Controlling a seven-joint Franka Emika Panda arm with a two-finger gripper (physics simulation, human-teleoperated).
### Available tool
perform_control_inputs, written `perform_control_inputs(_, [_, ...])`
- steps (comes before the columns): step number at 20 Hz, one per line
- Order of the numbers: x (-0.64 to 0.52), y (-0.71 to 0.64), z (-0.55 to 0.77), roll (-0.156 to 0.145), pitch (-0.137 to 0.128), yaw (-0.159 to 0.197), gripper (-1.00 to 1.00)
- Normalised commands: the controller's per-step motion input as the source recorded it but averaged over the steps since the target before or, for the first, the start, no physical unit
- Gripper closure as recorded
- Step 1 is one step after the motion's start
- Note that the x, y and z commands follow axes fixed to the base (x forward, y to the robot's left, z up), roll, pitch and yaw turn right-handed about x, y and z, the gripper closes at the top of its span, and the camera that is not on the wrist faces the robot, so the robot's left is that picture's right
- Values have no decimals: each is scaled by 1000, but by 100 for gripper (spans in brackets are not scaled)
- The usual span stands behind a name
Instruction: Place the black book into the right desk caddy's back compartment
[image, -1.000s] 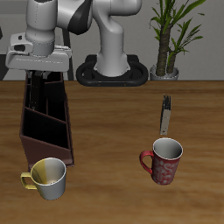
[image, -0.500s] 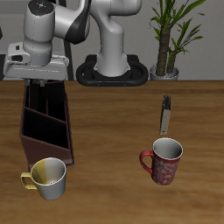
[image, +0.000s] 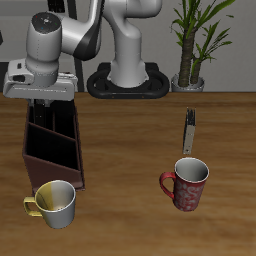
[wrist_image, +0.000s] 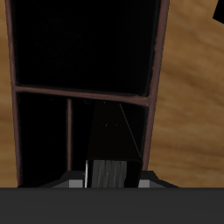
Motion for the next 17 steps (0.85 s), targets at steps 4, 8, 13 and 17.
perform_control_inputs(4, [72, -183, -160, -49, 49, -21, -100])
perform_control_inputs(8, [28, -69, -79, -14, 22, -18, -100])
perform_control_inputs(13, [24, -24, -37, -7, 6, -13, -100])
perform_control_inputs(17, [20, 50, 15, 5, -3, -6, -100])
